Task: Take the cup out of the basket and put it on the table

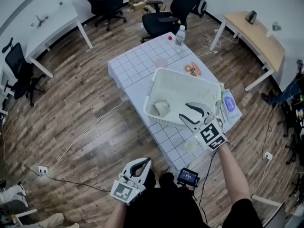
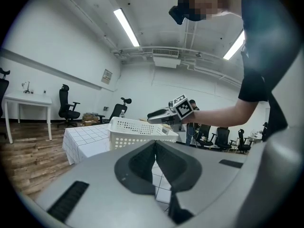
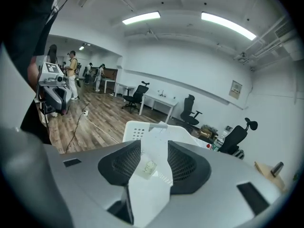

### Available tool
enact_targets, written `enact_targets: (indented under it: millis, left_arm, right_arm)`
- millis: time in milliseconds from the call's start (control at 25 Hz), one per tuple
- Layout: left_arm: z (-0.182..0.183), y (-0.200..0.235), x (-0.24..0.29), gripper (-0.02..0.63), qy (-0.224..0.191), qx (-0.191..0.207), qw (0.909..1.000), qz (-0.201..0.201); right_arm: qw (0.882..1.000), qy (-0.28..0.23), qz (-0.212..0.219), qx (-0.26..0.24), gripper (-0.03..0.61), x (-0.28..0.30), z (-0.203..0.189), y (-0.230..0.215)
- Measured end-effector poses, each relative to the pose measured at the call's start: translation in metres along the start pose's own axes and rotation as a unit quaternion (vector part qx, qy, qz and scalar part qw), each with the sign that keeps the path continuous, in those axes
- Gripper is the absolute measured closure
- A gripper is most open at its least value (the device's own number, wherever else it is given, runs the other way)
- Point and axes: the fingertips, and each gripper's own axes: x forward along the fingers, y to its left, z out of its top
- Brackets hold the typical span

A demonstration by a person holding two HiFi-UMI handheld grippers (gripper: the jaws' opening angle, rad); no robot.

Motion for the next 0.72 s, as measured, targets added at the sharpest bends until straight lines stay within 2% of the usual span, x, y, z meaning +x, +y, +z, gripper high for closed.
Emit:
enact_targets:
  millis: [360,720]
  left_arm:
    - [-0.002,0.009,0.006,0.607,0.005,-0.005,1.0,0.001]
    - [-0.006,0.016,0.012,0.607,0.014,-0.013,0.9998,0.003]
  right_arm:
    - [0.994,0.071,0.058,-0.059,0.362,0.05,-0.032,-0.013]
    - [0.972,0.147,0.122,-0.134,0.337,0.104,-0.068,-0.012]
